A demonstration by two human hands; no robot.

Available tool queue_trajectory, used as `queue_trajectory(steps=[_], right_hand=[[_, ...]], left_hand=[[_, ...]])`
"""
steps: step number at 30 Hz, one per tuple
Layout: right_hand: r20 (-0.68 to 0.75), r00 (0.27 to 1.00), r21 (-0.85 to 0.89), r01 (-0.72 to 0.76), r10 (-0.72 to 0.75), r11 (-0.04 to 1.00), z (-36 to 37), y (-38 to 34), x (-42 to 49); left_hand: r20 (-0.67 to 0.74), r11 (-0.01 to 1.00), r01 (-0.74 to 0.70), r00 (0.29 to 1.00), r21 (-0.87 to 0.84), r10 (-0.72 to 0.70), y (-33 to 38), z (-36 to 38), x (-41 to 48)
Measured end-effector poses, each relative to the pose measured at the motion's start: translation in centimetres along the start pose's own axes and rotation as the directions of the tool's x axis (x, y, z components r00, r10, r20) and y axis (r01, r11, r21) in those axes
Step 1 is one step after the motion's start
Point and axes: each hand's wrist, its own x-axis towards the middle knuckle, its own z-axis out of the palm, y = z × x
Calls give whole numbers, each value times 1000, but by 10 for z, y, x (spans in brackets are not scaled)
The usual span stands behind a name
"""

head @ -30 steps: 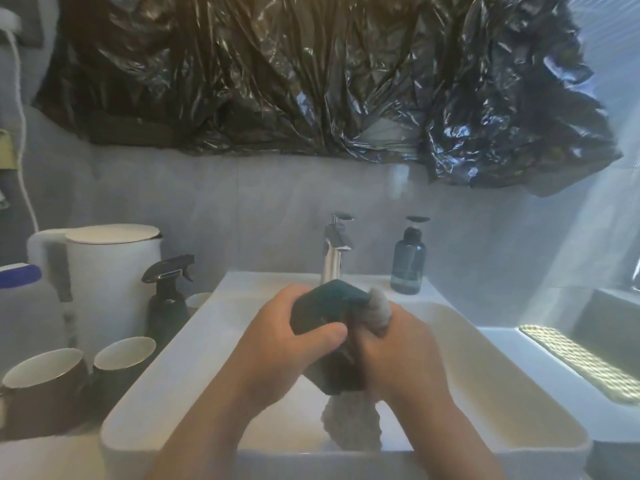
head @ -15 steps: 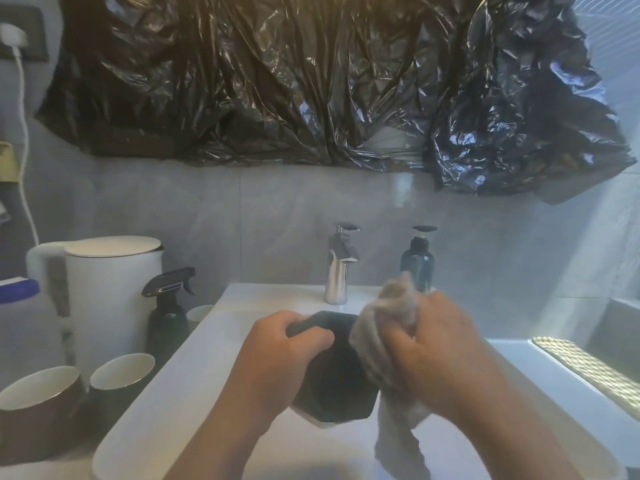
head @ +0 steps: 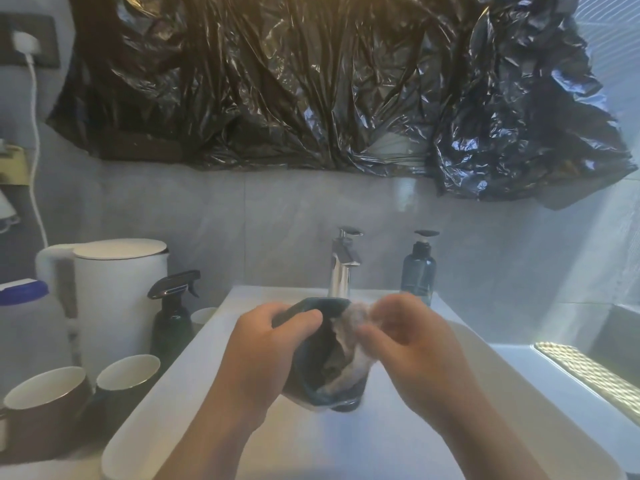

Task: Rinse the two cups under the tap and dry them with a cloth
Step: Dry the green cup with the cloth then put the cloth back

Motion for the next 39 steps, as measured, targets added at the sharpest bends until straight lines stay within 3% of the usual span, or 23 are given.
queue_trajectory(steps=[2,7,10,13,17,22,28,32,34,39], right_hand=[[-22,994,20,-111,111,994,4,3,1],[153,941,-135,-281,300,950,0,-7,3],[109,968,-372,-173,228,912,-7,-11,4],[93,982,-448,-106,165,887,-3,-12,0],[112,993,-285,6,27,958,-1,-20,-7],[202,976,-326,145,-81,934,-2,-26,-9],[72,996,-398,-11,43,917,2,-19,-6],[-4,979,-215,-201,205,956,13,-11,-4],[2,970,-211,-238,244,948,17,-9,-5],[35,980,-358,-169,194,918,13,-9,-3]], left_hand=[[38,995,-97,995,4,96,4,5,-6],[21,950,-310,951,42,310,7,20,-22],[54,971,-233,972,49,230,10,21,-23],[115,985,-119,988,128,105,10,17,-18],[151,975,-108,985,193,79,9,13,-17],[258,883,-263,951,388,171,14,15,-24],[32,885,-312,946,346,321,10,16,-26],[-102,909,-362,916,207,388,16,14,-28],[-88,911,-359,920,203,382,15,11,-25],[70,876,-366,929,313,363,13,5,-21]])
